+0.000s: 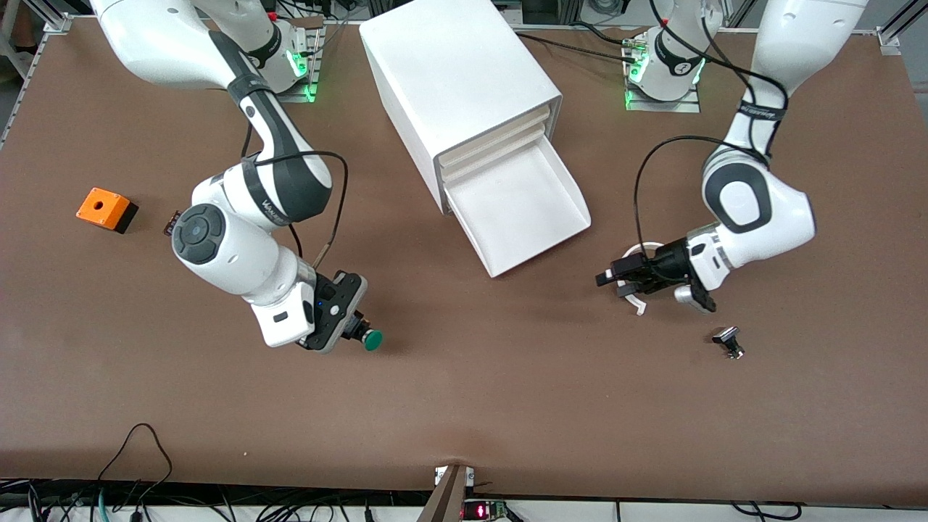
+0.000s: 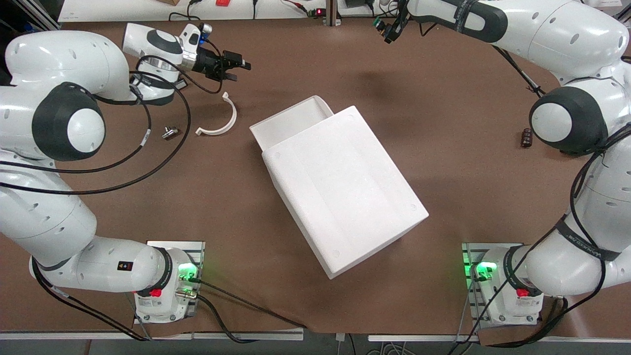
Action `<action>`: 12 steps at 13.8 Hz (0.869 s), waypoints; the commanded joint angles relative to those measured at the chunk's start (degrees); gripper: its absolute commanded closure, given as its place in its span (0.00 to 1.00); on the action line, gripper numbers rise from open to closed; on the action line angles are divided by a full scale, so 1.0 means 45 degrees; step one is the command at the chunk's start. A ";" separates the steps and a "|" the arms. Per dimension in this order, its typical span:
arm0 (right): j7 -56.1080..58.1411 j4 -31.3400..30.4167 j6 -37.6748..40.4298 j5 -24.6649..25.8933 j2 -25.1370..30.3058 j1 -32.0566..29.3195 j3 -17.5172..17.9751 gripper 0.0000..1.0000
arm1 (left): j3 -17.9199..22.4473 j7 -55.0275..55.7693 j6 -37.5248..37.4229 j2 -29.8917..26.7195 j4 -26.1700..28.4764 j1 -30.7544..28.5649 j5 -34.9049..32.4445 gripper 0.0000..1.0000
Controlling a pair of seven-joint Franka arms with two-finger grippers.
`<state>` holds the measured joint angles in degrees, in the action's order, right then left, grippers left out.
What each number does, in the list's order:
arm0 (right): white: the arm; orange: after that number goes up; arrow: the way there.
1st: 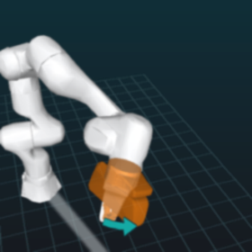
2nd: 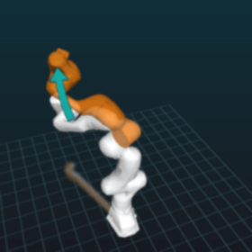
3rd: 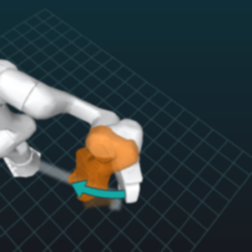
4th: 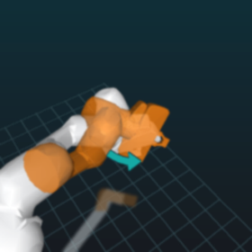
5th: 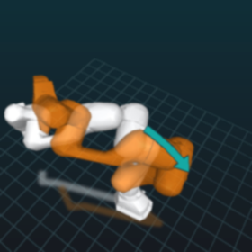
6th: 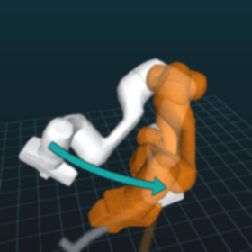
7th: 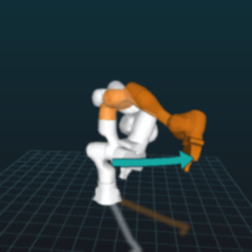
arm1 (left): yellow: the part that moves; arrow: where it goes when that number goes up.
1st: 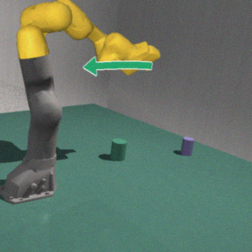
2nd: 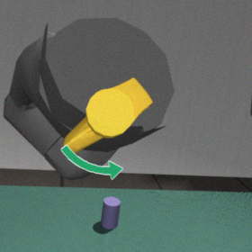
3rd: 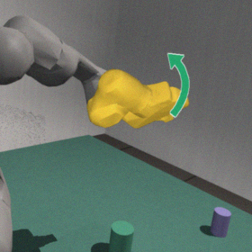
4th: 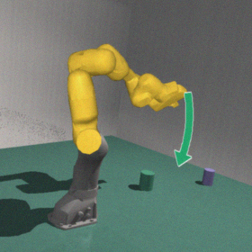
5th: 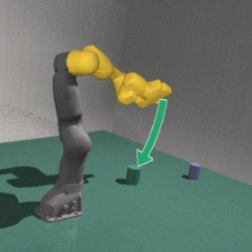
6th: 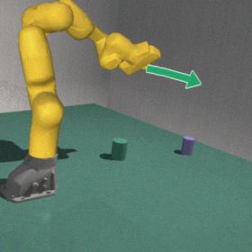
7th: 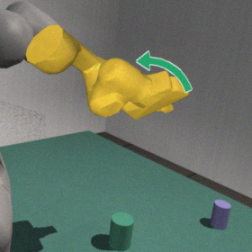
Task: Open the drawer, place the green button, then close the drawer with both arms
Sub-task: 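Carry the green button over the open drawer with the right gripper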
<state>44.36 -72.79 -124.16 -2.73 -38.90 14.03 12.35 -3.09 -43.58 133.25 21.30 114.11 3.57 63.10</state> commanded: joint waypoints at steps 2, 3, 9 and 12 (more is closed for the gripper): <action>0.0084 0.0257 0.0618 0.1209 0.0031 0.1253 -0.0030 0.70 | 0.0276 0.0133 -0.1866 -0.0964 -0.1308 -0.1240 -0.4770 0.00; 0.0103 0.0373 0.0619 0.1231 0.0012 0.1373 -0.0011 0.70 | 0.0509 0.0172 -0.2766 -0.1042 -0.2012 -0.1339 -0.5924 0.00; 0.0162 0.0706 0.1615 0.1231 -0.0086 0.3226 0.0068 0.70 | 0.1097 0.0192 -0.6502 -0.2369 -0.4751 -0.1633 -1.0539 0.00; 0.0045 0.0706 0.1634 0.1679 -0.0106 0.4553 0.0068 0.71 | 0.1117 0.0270 -0.7751 -0.2994 -0.5433 -0.1653 -1.1634 0.00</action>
<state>44.78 -71.20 -118.14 3.21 -38.90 31.11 13.00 1.85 -43.17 102.08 9.22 92.01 -3.91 14.62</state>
